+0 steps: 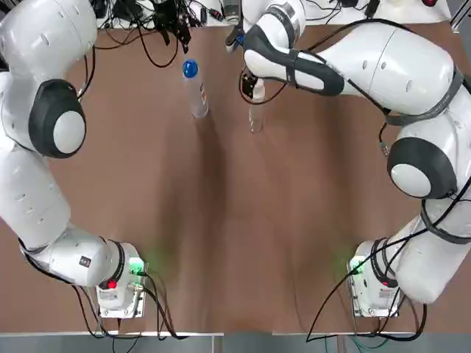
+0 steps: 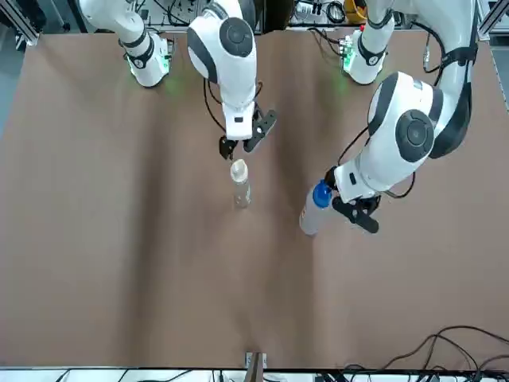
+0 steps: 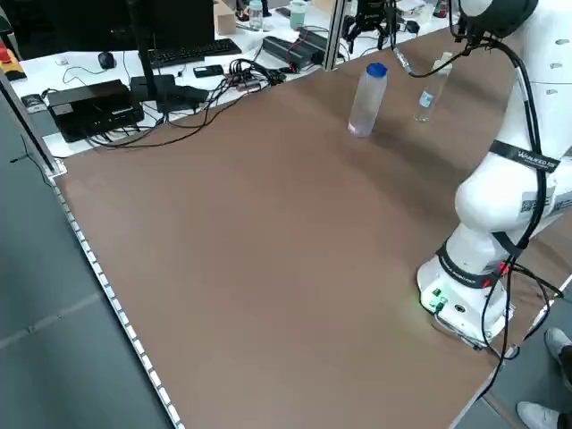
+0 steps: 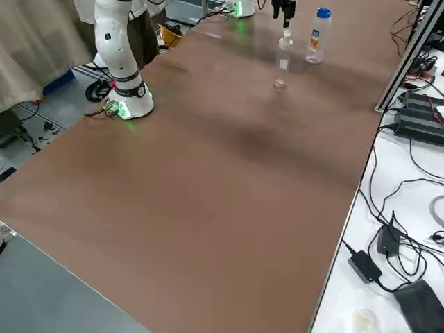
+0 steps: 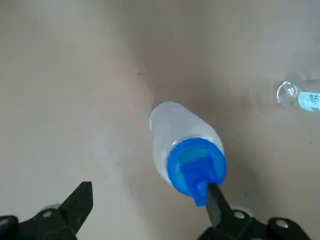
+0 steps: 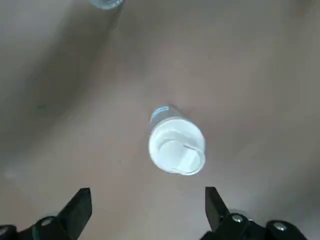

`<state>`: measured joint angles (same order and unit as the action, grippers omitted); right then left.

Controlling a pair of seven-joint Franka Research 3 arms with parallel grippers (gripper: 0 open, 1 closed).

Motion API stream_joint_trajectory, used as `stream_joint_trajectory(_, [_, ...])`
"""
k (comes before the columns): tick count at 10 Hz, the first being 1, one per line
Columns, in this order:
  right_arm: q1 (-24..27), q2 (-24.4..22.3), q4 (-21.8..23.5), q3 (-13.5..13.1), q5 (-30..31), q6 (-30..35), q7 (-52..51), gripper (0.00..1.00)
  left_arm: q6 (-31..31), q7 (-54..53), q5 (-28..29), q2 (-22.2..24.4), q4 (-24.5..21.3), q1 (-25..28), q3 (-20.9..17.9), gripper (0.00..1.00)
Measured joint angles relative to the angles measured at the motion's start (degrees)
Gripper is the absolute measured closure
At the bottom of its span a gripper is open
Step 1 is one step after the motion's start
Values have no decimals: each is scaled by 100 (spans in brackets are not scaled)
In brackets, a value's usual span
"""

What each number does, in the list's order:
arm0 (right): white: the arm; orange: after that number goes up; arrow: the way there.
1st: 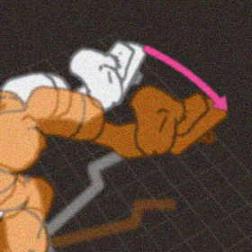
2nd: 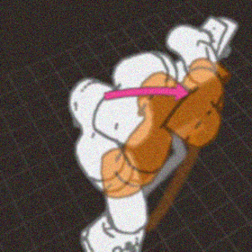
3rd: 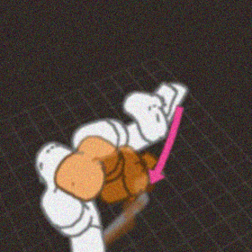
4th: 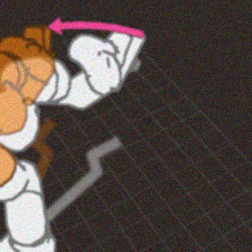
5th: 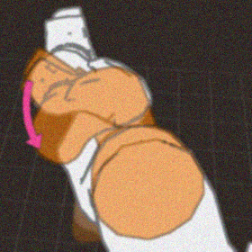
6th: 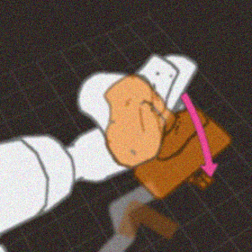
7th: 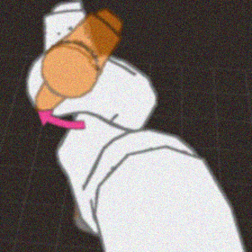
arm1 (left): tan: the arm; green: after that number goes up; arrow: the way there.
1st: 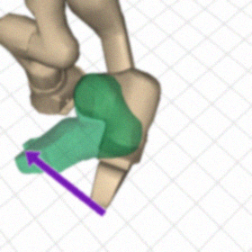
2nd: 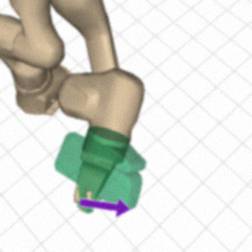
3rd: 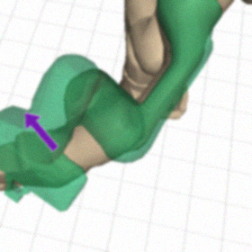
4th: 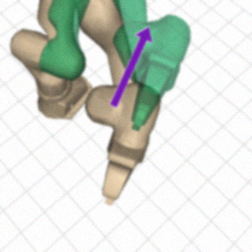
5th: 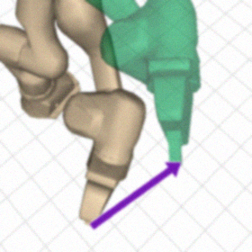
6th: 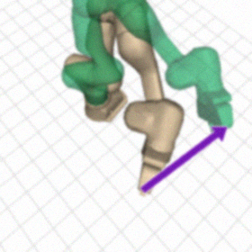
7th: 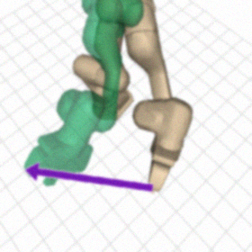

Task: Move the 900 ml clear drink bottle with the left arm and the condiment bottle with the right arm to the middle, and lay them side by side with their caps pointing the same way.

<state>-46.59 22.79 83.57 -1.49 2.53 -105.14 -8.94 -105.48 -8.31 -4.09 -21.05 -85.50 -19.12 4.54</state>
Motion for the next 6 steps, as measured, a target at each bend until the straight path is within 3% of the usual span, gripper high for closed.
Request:
stream_joint_trajectory(3, [393, -3, -10, -8, -10, -186, -2274, 0, -256, -224, 137, -127, 0, -258, 41, 0])
stream_joint_trajectory(6, [320, 13, -2, 60, -13, -422, -3326, 0, -313, -483, 351, -359, -2, -431, 45, 0])
